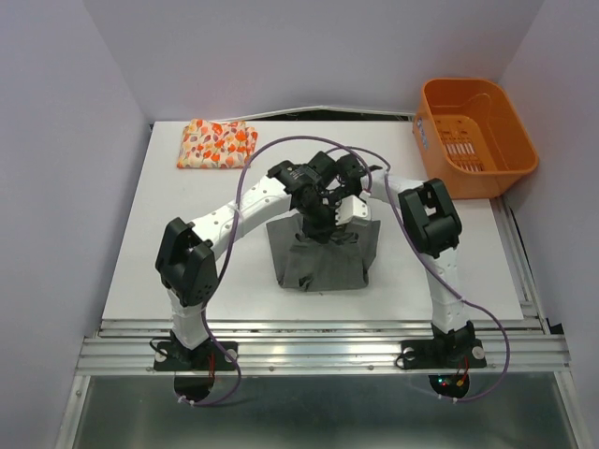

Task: Fold and stack the skirts
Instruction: Fold the skirt

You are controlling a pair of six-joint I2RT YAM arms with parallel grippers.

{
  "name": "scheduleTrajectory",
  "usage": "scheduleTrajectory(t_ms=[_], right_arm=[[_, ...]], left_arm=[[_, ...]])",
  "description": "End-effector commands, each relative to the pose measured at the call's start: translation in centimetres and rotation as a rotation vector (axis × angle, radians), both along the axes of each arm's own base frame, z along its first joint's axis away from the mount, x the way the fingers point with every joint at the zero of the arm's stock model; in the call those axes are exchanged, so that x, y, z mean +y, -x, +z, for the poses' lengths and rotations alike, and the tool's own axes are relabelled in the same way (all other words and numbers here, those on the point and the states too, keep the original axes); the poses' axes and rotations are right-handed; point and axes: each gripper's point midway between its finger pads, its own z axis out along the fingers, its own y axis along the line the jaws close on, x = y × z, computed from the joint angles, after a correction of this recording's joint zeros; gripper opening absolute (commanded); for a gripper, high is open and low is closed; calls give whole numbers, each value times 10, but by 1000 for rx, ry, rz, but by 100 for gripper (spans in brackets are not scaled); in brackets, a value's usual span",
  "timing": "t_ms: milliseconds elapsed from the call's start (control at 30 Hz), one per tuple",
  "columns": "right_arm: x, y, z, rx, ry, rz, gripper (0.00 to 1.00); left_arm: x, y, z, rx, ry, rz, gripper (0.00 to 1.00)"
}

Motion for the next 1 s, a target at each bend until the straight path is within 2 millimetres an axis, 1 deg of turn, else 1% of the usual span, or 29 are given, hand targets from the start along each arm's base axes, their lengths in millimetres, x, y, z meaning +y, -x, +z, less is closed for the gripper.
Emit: scheduleTrajectory(t_ms=[0,33,67,100,167,267,333,500,567,600,633,667,700,800,833,933,967], right_arm=[[-2,39,-7,87,43,58,44],[2,44,-6,92,37,72,44],[3,47,-4,107,30,74,43],[6,52,-5,114,27,87,43],[6,53,-3,122,20,89,43],[7,54,-2,134,12,90,42],[7,56,-2,140,10,92,41],[5,58,-5,153,19,89,41],[6,57,-5,152,21,86,41],[6,56,-5,154,22,85,41],[6,56,-6,153,23,85,41],[6,57,-7,159,24,85,41],[6,56,-7,159,24,85,40],[6,57,-7,163,29,88,40],[6,56,-7,160,26,90,40],[6,54,-8,160,38,84,41],[7,51,-7,149,42,81,41]], left_arm=[[-11,-34,21,-183,33,-14,0],[-11,-45,19,-226,31,1,0],[-12,-50,19,-252,33,5,0],[-9,-55,15,-273,20,15,0],[-12,-65,17,-315,37,27,0],[-9,-77,10,-357,27,50,0],[-3,-87,2,-376,12,76,0],[8,-92,-17,-376,-24,95,0],[13,-96,-27,-388,-34,120,0],[20,-96,-38,-388,-58,136,0],[17,-103,-37,-417,-38,152,0],[19,-106,-40,-430,-38,166,0],[21,-111,-48,-461,-38,186,0],[25,-116,-56,-499,-37,221,0],[29,-119,-63,-522,-46,239,0],[34,-121,-72,-546,-53,260,0],[36,-119,-80,-539,-58,262,0]])
